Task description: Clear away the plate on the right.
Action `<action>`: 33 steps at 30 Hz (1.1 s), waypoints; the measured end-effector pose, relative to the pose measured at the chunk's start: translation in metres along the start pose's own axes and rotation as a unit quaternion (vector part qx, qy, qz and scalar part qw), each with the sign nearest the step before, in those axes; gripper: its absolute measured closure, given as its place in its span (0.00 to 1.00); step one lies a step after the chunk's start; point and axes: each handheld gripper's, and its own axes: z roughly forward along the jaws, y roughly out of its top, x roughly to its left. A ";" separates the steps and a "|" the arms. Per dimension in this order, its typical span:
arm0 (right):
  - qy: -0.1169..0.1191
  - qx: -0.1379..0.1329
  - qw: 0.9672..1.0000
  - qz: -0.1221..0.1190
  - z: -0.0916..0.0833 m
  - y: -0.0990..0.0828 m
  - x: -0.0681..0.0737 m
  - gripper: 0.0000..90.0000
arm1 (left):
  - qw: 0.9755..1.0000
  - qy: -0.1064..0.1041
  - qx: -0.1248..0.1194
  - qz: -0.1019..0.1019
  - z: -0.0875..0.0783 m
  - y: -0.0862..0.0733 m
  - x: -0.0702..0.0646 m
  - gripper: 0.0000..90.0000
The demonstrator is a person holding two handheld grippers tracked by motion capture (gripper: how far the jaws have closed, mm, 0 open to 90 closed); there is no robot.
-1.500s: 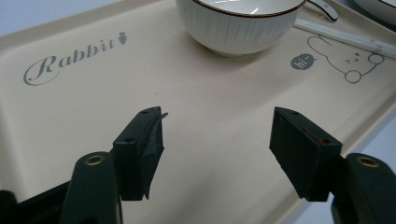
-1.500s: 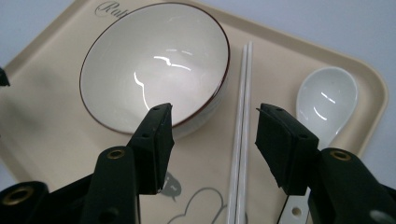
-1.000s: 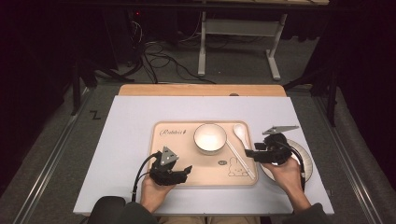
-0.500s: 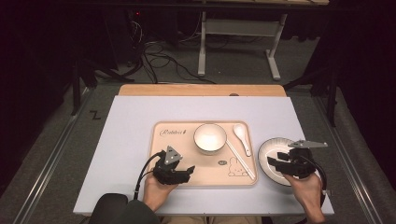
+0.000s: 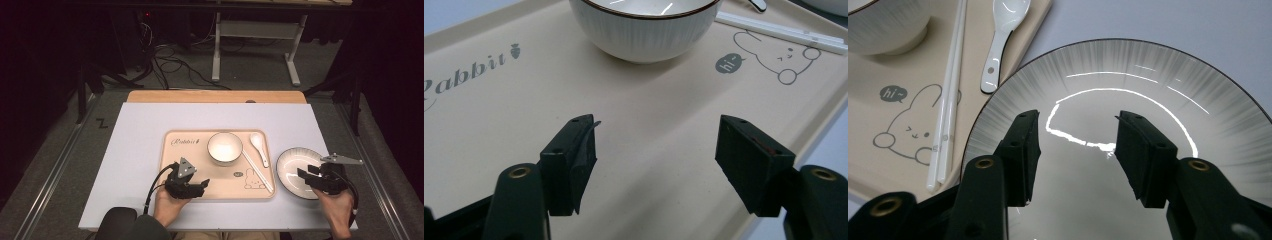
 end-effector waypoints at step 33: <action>-0.074 -0.012 0.990 0.116 -0.034 -0.046 -0.054 0.73 | 0.999 -0.045 0.025 0.020 0.014 -0.008 -0.023 0.33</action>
